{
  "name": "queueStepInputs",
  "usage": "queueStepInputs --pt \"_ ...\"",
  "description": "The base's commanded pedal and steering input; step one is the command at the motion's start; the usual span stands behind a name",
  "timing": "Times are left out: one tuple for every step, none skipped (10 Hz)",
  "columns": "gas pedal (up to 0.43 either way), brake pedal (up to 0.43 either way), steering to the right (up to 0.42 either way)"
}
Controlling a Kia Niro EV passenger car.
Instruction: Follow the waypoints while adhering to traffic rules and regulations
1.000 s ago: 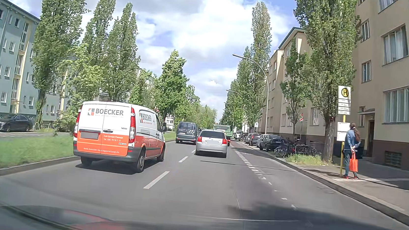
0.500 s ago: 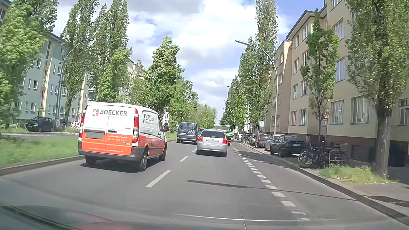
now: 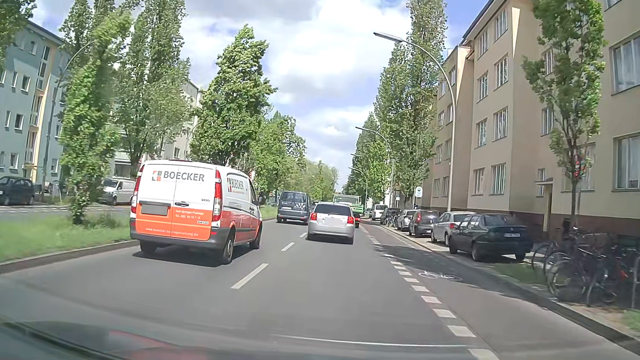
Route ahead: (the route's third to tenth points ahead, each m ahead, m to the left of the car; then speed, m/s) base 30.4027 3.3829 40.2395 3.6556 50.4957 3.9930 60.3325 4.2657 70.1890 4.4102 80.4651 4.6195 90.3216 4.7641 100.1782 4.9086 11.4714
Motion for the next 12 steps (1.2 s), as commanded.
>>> queueStepInputs --pt "0.0 0.018 0.0" --pt "0.0 0.018 0.0" --pt "0.008 0.018 0.0" --pt "0.008 0.018 0.0" --pt "0.008 0.018 0.0" --pt "0.008 0.018 0.0" --pt "0.008 0.018 0.0" --pt "0.008 0.018 0.0" --pt "0.008 0.018 0.0" --pt "0.008 0.018 0.0" --pt "0.008 0.018 0.0" --pt "0.008 0.018 0.0"
